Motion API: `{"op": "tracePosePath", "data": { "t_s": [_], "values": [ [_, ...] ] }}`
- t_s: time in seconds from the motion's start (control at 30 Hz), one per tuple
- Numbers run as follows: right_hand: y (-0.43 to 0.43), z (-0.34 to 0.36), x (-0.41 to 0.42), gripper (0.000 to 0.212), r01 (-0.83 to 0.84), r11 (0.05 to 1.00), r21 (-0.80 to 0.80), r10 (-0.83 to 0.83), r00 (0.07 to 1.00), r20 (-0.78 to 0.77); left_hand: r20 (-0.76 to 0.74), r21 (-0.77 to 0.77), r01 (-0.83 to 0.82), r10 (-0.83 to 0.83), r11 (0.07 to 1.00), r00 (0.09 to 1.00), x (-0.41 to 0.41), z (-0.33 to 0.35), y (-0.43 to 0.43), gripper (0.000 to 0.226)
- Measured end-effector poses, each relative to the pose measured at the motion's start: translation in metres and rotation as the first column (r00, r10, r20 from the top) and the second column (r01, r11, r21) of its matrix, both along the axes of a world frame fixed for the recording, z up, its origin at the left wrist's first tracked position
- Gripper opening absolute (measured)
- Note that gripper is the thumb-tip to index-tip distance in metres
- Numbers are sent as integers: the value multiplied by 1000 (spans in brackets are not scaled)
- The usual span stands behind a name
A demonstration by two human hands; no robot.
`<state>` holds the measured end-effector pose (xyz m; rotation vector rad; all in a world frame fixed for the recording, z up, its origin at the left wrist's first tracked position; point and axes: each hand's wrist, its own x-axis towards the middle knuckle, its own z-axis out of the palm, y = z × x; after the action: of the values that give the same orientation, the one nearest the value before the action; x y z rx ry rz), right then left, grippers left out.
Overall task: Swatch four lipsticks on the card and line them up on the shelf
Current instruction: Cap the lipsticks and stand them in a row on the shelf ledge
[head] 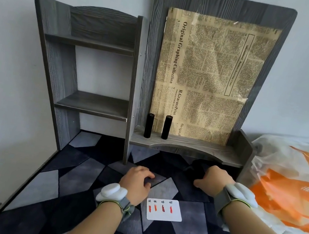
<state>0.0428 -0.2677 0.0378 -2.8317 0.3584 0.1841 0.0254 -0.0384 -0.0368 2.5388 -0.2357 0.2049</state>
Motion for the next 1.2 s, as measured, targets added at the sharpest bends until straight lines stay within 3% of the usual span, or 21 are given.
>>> {"op": "tracePosePath", "data": {
  "t_s": [0.23,0.37,0.43,0.7,1.2],
  "values": [
    [12,26,-2,30,-41,996,79,30,990,141,-67,39,28,-25,999,997,-3,6,-1,38],
    [21,32,2,20,-58,915,400,-35,975,221,-93,57,38,-32,998,995,-3,8,-1,40],
    [25,34,3,19,-99,874,476,-37,963,268,-101,66,42,-35,997,994,-3,8,0,40],
    [31,51,20,26,-217,798,562,-122,855,504,-42,87,26,-23,996,999,2,9,0,33],
    [47,49,69,32,-243,835,493,-77,837,542,48,37,8,-9,999,999,20,8,5,24]
  ]
}}
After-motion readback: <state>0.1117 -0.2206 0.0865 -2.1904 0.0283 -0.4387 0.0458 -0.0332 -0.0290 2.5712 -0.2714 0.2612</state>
